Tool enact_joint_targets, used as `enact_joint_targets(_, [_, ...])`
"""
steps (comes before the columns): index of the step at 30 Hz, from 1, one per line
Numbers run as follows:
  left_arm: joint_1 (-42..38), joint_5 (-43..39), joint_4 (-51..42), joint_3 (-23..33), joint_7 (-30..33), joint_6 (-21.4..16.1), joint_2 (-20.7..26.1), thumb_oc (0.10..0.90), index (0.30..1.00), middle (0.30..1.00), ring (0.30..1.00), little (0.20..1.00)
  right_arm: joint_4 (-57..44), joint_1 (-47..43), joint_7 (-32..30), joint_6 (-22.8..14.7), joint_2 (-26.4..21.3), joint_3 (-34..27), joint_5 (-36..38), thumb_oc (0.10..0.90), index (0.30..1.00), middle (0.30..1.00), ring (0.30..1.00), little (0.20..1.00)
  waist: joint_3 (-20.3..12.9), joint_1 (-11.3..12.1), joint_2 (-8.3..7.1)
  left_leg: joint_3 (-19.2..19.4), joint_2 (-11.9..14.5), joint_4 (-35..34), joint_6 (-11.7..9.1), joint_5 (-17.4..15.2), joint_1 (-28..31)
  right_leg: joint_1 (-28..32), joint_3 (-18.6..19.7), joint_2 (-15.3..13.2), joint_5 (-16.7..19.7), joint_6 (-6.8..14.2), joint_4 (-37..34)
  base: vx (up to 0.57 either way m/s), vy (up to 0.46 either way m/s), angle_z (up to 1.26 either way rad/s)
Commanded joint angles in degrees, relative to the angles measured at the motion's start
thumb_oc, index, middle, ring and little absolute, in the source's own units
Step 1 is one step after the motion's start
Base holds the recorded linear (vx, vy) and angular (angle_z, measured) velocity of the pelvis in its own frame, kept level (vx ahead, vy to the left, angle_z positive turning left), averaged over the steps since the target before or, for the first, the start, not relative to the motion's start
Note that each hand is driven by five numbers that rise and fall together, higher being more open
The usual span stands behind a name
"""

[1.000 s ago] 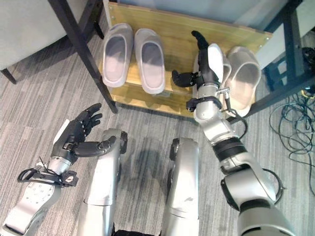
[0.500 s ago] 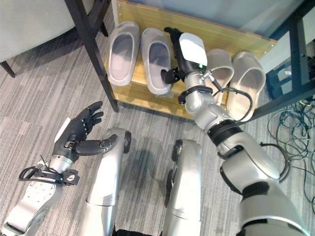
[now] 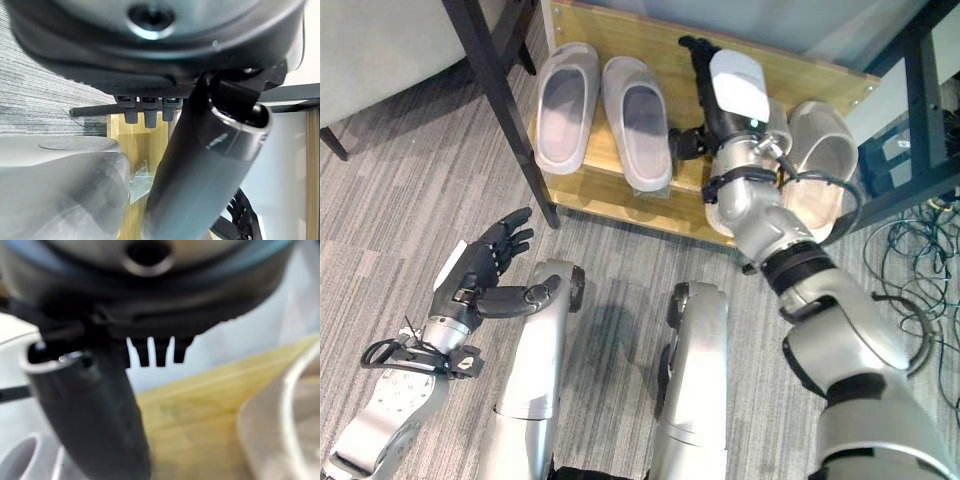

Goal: Arrange the slippers neatly on the shoe rack.

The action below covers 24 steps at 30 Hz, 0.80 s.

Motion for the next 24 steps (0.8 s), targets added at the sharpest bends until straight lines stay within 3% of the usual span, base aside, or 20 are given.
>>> enact_joint_targets(1, [-1.92,0.00,-10.03,-3.84,0.84,-6.89,-2.49,0.800,0.900,0.900,0.900,0.900,-4.55,-5.27,-5.07,-1.92,-6.22,-5.80,-2.66,0.800,0.900,0.900,0.900,0.900,-2.20,2.05,1.80,-0.83,-4.05,3.22,2.11,1.28,-2.87,-4.75,1.16,2.19,25.22,-10.87,-2.17,0.00,0.000,0.00])
enact_joint_targets(14, [-1.13,-0.47,-10.05,-3.84,1.05,-7.09,-2.25,0.800,0.900,0.900,0.900,0.900,-2.51,-4.63,-3.97,-1.69,-6.16,-3.73,-3.15,0.800,0.900,0.900,0.900,0.900,-2.20,2.20,1.88,-0.93,-4.19,3.64,1.93,0.91,-2.87,-4.91,1.40,2.36,25.14,-10.79,-1.95,0.00,0.000,0.00])
enact_joint_targets(24, [-2.06,-0.70,-10.31,-4.29,1.47,-7.54,-2.19,0.800,0.900,0.900,0.900,0.900,-2.98,-5.67,-2.27,-1.68,-2.73,-1.51,-3.51,0.800,0.900,0.900,0.900,0.900,-2.20,2.76,2.45,-0.93,-4.28,4.07,1.96,0.73,-2.87,-4.78,1.43,2.49,25.47,-10.74,-1.96,0.00,0.000,0.00])
